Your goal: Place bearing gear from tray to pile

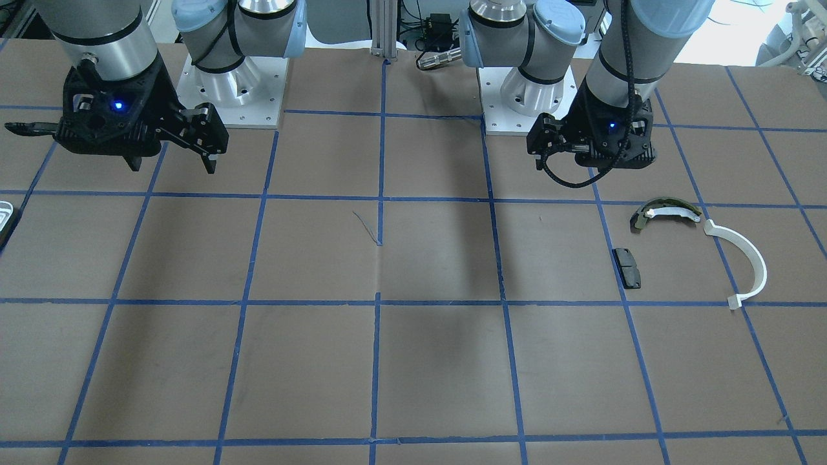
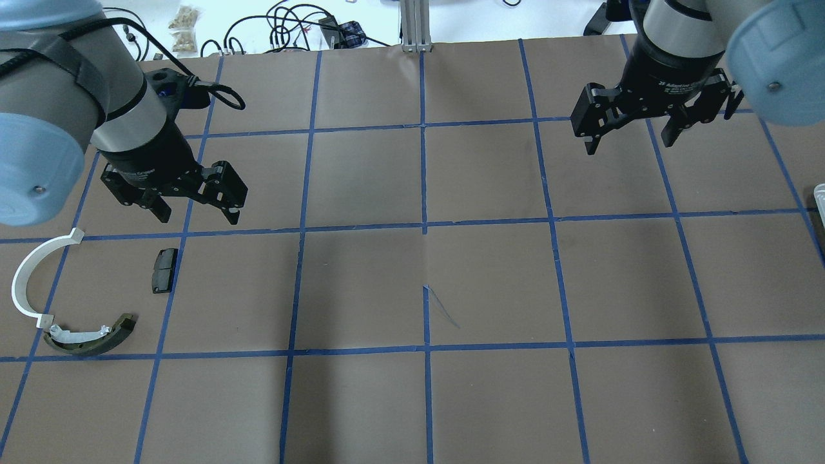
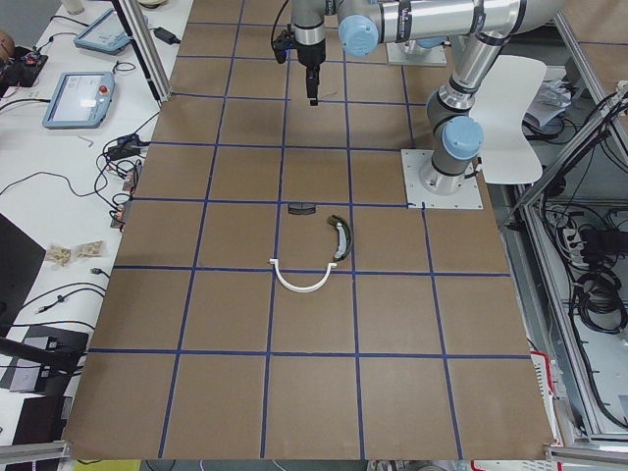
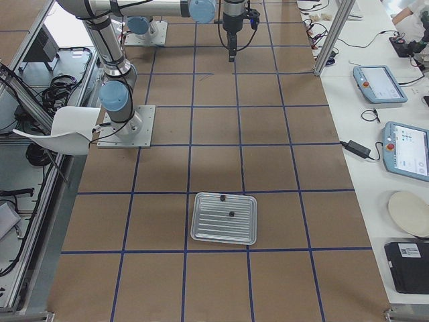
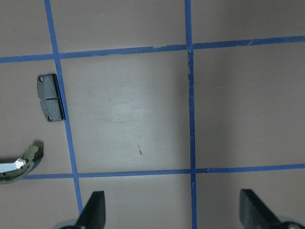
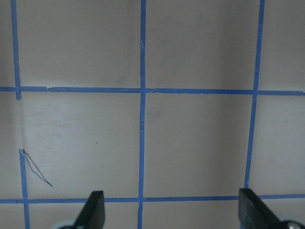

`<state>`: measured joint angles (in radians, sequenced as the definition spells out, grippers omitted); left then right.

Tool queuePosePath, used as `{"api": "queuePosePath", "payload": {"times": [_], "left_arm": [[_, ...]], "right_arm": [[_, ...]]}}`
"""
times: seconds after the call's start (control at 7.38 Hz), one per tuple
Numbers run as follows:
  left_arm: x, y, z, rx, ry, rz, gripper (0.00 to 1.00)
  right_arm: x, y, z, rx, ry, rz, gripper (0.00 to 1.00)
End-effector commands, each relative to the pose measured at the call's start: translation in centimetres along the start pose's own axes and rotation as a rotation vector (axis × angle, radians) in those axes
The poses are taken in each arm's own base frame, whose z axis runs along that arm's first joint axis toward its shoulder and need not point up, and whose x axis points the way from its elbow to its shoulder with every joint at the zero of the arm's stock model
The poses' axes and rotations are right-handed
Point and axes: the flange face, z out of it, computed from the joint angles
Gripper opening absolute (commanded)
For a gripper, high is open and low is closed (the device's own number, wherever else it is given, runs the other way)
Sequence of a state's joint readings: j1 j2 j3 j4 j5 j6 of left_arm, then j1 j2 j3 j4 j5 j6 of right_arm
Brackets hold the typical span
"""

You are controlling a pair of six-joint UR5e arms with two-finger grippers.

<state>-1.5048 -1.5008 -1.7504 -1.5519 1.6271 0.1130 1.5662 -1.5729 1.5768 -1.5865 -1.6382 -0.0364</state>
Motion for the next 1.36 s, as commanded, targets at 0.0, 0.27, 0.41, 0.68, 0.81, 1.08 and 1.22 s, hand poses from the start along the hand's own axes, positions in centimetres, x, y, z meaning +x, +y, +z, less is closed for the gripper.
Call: {"api": "queuePosePath", "payload": {"times": [0.0, 0.27, 0.41, 0.68, 0.81, 1.08, 1.22], "left_arm": [[0.0, 0.1, -0.1, 0.001, -0.002, 0.000, 1.00], [0.0, 0.1, 0.0, -0.003, 0.000, 0.001, 1.00], [0.0, 0.1, -0.1, 0.000, 0.000, 0.000, 1.00], [0.0, -0.1, 0.3, -0.009, 0.001, -0.010, 1.00], [0.0, -0.1, 0.2, -0.004, 0.000, -0.010, 1.00], [0.0, -0.2, 0.5, -0.012, -0.001, -0.002, 1.00], [0.0, 0.1, 0.8, -0.015, 0.001, 0.000, 1.00]], "right_arm": [[-0.6, -0.1, -0.5, 0.016, -0.067, -0.102, 1.00], [-0.6, -0.8, -0.2, 0.020, -0.098, -0.089, 1.00], [-0.3, -1.0, -0.3, 0.026, -0.102, -0.088, 1.00], [-0.2, -0.7, -1.1, 0.038, -0.092, -0.073, 1.00], [-0.3, -0.8, -0.8, 0.034, -0.095, -0.077, 1.00], [0.4, -1.7, 0.0, 0.043, -0.097, -0.083, 1.00], [2.1, -2.9, 0.5, 0.082, -0.062, -0.133, 1.00]]}}
